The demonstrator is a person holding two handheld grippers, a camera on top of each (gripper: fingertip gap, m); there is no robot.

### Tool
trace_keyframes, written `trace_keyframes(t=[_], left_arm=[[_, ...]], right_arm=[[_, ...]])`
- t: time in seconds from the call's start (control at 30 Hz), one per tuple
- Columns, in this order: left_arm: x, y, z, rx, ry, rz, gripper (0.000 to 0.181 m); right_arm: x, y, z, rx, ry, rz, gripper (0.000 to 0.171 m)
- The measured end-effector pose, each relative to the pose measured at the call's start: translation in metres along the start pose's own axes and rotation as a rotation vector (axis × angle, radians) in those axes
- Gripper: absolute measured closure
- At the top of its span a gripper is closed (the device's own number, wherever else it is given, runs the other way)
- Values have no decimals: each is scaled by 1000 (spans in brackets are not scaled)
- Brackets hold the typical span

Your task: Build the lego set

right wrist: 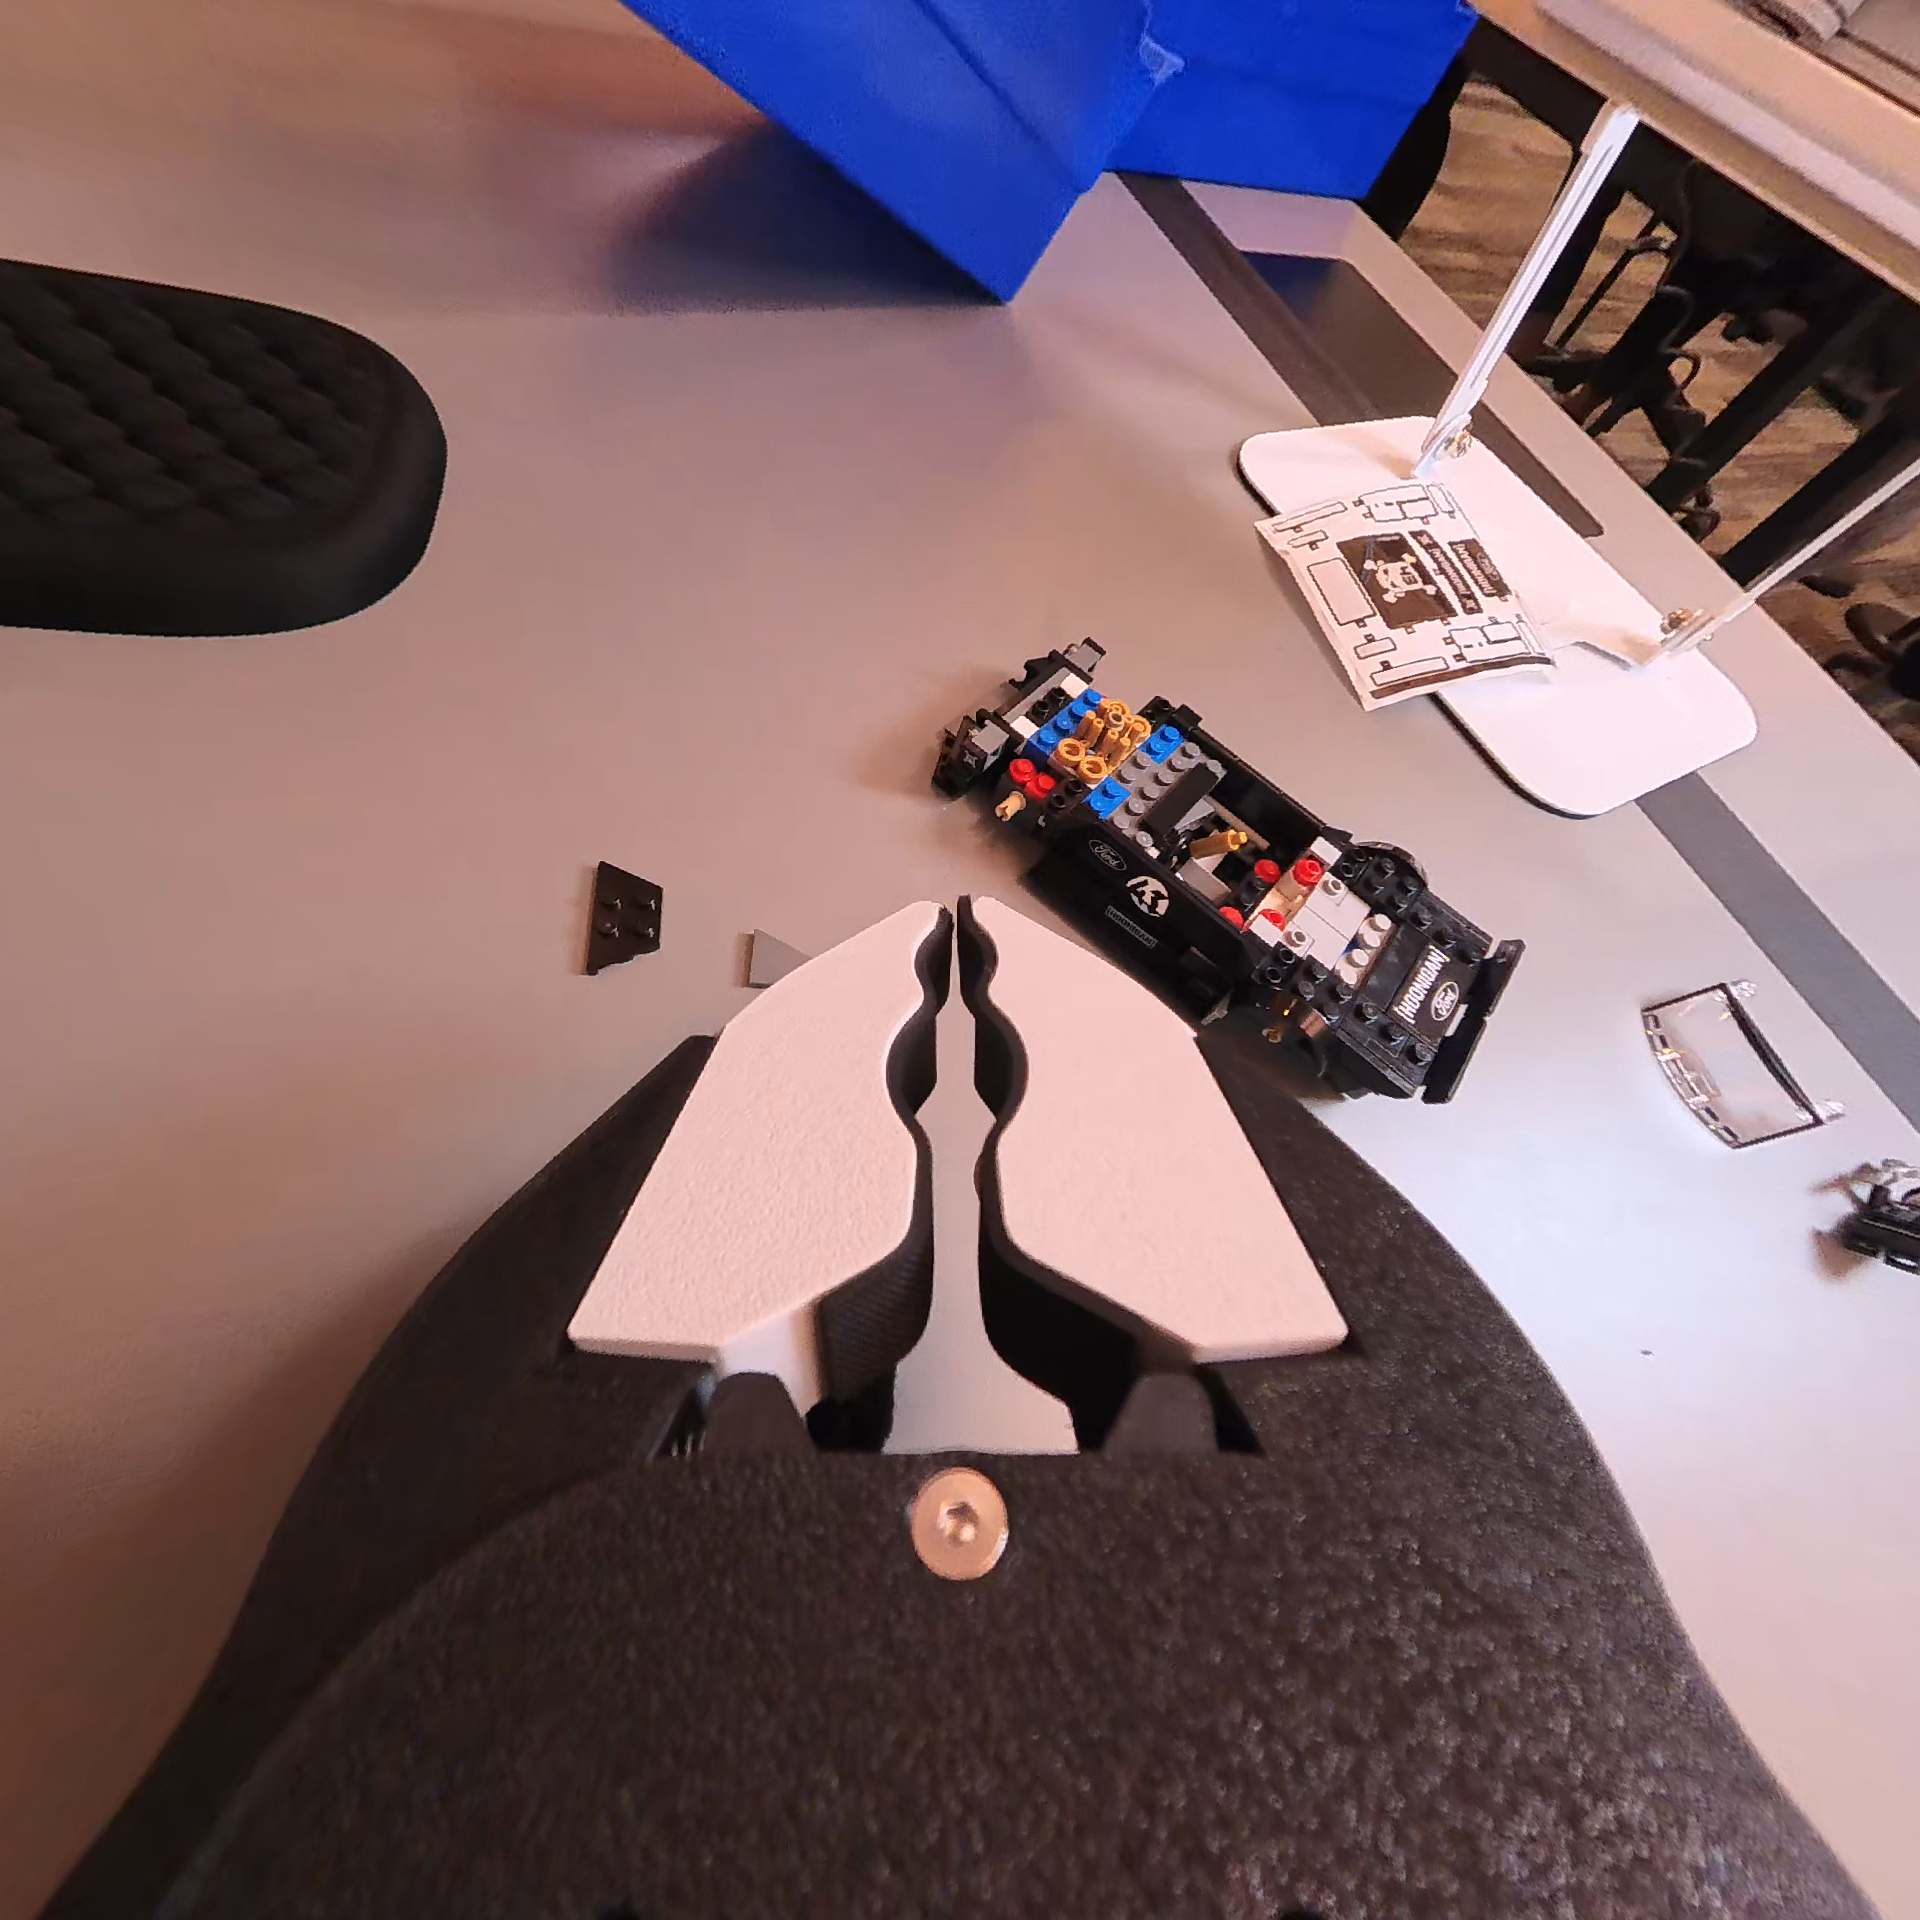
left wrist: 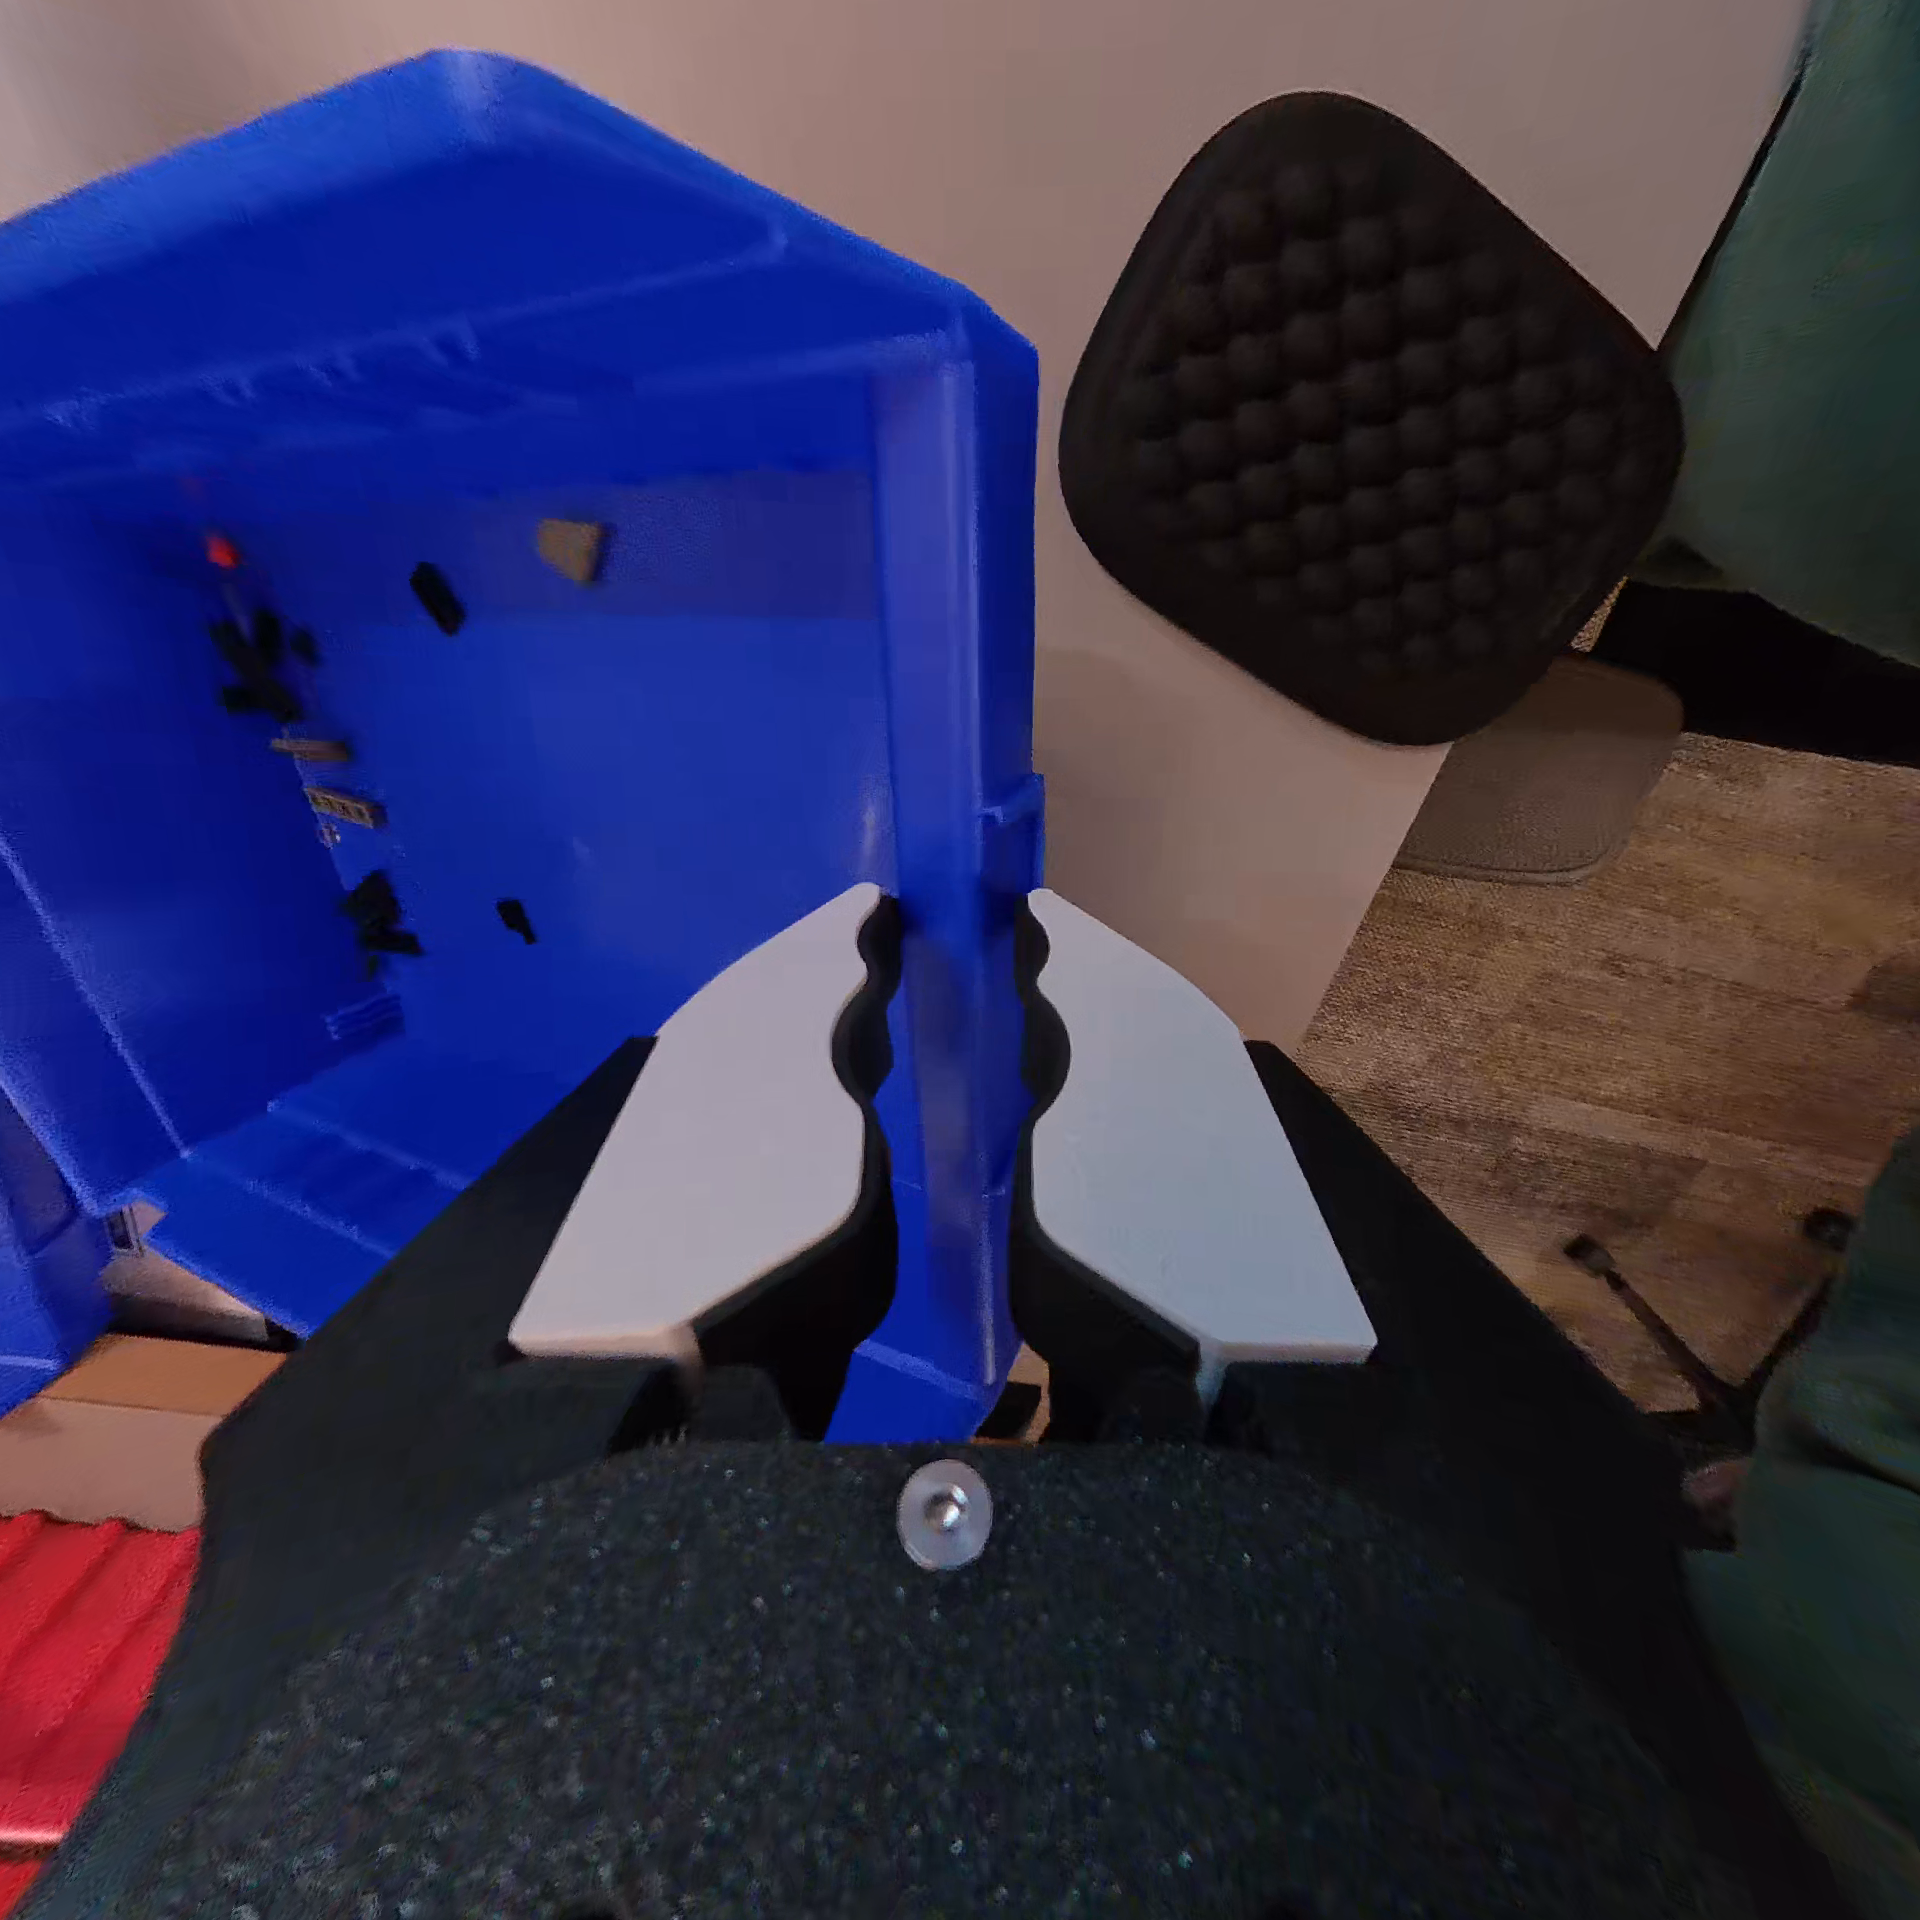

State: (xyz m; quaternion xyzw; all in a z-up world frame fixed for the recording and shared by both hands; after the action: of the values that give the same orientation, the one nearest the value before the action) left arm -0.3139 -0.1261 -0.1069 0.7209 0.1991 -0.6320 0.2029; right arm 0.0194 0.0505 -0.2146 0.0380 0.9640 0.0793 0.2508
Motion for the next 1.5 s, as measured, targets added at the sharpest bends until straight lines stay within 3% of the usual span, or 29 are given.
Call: trace_keyframes(t=[0.17, 0.43, 0.73, 0.8, 0.87, 1.0, 1.1, 1.23, 1.37, 1.5], left_arm=[[23, 3, -14, 6, 51, -66, 161], [95, -3, -44, -158, 131, -442, 161], [133, -8, -57, -183, 153, -609, 160], [131, -8, -58, -181, 167, -604, 160], [117, -2, -64, -203, 269, -524, 146], [39, -23, -65, -392, 709, -466, 143], [7, -67, -40, -522, 803, -522, 143], [22, -133, -23, -651, 711, -458, 140], [74, -184, -24, -673, 483, -318, 137], [127, -203, -22, -605, 212, -227, 134]], right_arm=[[1, -1, 1, -4, -6, -4, 170], [4, -1, 2, 2, -11, -3, 170], [7, -2, 4, 7, -18, -9, 170], [7, -1, 4, 8, -18, -9, 170], [6, -1, 4, 7, -17, -8, 170], [4, 0, 2, 11, -7, -6, 170], [5, -1, 2, 7, -4, -10, 170], [4, -2, 0, 0, 0, -7, 170], [-1, 2, -2, -2, 8, 11, 170], [-8, 7, -2, 4, 20, 37, 170]])
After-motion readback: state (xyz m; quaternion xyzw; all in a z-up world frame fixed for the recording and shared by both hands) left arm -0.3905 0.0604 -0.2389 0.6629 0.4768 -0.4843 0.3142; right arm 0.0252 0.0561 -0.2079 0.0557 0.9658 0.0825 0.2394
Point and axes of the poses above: each gripper's, where its closed fingertips meet, x out along the fingers, z out of its underside, y = z × x across the jaws, the point moved 4 cm from there along -x, back along the fingers, and after that the axes turned 3 degrees about x, right-handed, at the moved point
